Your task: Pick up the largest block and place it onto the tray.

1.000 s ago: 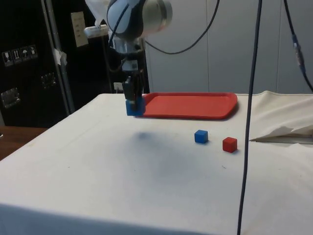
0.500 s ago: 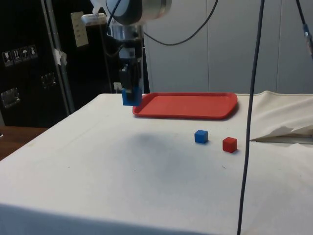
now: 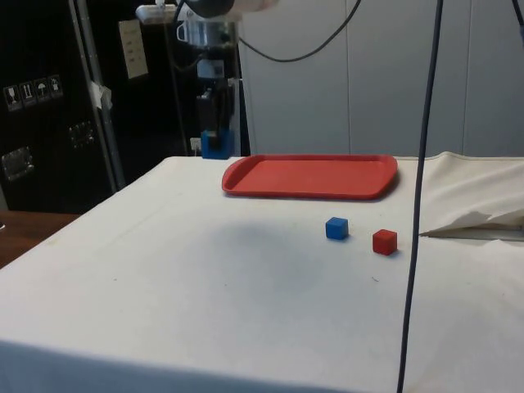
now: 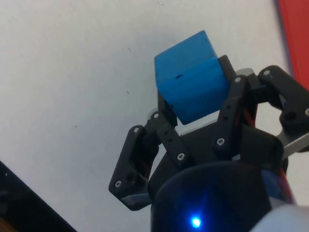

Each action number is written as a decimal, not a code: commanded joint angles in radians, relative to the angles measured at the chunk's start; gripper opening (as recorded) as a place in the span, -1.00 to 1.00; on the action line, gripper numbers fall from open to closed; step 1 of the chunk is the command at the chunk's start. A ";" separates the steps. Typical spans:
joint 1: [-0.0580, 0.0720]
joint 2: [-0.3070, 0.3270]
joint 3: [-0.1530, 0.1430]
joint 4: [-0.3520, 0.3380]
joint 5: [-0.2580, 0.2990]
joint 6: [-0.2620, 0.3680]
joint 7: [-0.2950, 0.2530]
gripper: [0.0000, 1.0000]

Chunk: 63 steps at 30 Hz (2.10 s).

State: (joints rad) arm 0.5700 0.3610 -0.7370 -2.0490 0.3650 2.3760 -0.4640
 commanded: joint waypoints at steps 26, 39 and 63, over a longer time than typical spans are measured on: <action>-0.039 0.010 -0.089 -0.013 0.025 -0.016 -0.125 -0.97; -0.057 0.039 -0.139 -0.015 0.070 -0.019 -0.213 -0.97; -0.103 0.140 -0.228 0.001 0.166 -0.030 -0.368 -0.97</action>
State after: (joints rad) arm 0.4810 0.5010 -0.9760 -2.0550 0.5290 2.3550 -0.8270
